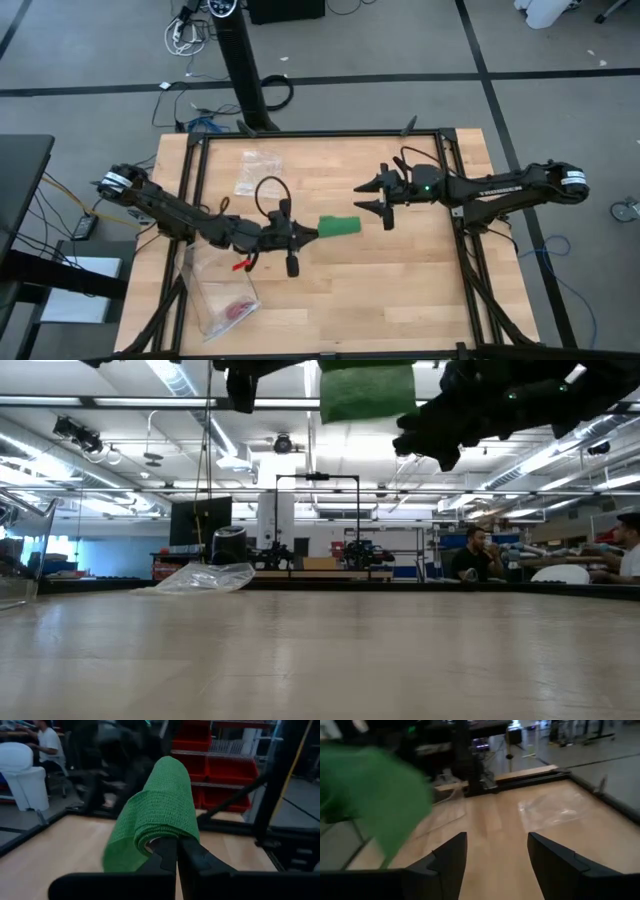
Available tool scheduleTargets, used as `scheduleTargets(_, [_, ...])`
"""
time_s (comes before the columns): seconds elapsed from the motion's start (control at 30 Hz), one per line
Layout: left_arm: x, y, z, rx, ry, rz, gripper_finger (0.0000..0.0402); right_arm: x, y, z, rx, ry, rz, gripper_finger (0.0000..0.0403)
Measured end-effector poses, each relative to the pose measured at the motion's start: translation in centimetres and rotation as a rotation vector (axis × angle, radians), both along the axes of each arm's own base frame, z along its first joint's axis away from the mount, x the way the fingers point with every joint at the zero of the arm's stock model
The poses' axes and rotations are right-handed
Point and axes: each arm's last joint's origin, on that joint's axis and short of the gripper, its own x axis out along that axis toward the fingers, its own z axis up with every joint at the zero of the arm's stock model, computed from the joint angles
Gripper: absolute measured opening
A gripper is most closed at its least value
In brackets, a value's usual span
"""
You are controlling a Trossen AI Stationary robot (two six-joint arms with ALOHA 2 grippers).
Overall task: Roll bandage
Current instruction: Roll the green bandage
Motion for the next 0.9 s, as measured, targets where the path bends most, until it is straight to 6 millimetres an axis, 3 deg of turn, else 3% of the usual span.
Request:
scheduleTargets(0.37, [0.5, 2.2, 0.2, 0.004, 0.003, 0.033, 0.0003, 0.1, 2.7, -0.4, 0.018, -0.070, 0.062, 0.0236])
scheduleTargets(0.9, [0.9, 2.0, 1.4, 0.065, 0.000, 0.011, 0.0003, -0.9, 2.6, -0.1, 0.022, -0.021, -0.033, 0.0248])
